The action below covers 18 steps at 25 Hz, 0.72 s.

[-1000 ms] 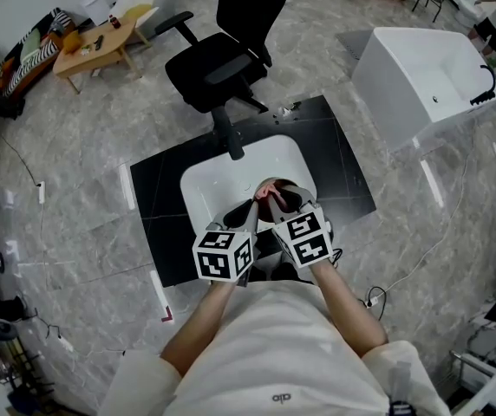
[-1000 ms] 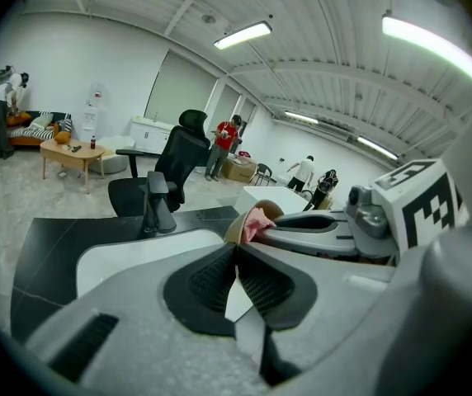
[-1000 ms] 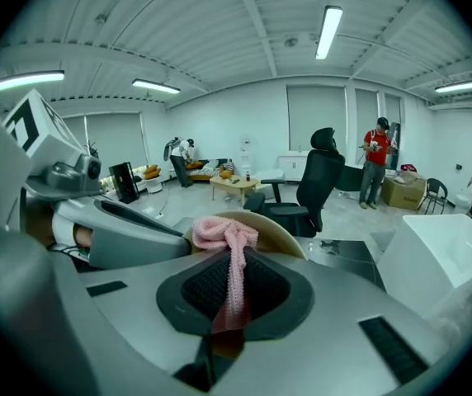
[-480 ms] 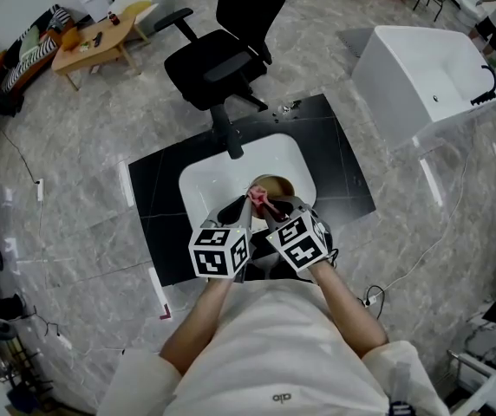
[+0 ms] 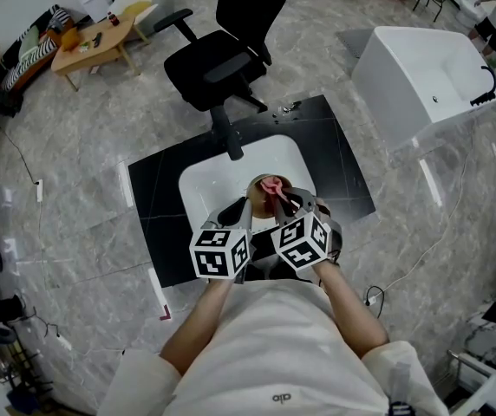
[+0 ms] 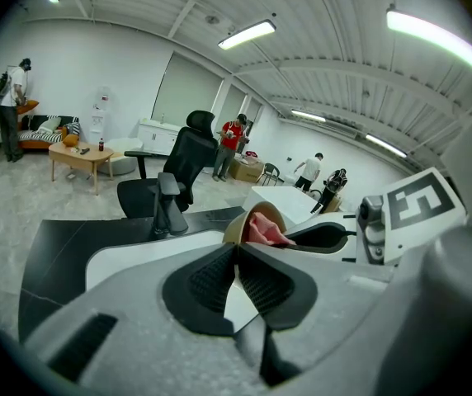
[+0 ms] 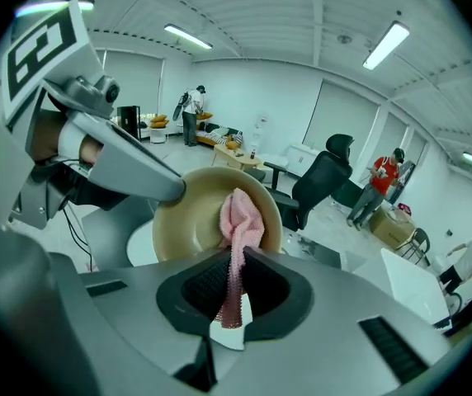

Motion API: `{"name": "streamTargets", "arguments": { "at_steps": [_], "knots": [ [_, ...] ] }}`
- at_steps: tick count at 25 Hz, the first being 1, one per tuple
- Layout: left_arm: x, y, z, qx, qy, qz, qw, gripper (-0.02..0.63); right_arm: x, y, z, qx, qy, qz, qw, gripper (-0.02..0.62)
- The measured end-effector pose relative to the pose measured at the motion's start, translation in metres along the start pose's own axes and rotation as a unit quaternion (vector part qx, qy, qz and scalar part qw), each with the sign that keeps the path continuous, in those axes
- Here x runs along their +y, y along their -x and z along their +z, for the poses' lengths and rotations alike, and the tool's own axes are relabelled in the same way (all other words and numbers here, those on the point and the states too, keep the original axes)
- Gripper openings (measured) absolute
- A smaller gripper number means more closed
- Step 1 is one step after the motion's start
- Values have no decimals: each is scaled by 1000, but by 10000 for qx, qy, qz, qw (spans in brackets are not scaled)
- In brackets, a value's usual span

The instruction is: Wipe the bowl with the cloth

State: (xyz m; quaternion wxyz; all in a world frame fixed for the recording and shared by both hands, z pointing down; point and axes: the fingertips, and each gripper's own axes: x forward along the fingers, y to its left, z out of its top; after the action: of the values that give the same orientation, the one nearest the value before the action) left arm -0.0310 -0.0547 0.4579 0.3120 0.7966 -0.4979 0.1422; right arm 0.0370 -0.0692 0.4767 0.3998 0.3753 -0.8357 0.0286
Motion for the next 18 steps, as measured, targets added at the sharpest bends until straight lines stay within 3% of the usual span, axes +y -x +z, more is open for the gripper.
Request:
{"name": "streamTargets", "arguments": {
  "at_steps": [6, 13, 18],
  "knots": [
    [-3, 0, 4, -24, -69, -41, 10000, 18, -16, 5, 14, -131, 401, -408, 9983, 29],
    [-7, 1, 3, -32, -128, -73, 9999, 18, -16, 8, 26, -251, 641, -589, 9959, 29],
    [0, 5, 4, -90, -151, 56, 9998, 18, -13, 6, 14, -25, 256, -479, 9985, 29]
  ]
}}
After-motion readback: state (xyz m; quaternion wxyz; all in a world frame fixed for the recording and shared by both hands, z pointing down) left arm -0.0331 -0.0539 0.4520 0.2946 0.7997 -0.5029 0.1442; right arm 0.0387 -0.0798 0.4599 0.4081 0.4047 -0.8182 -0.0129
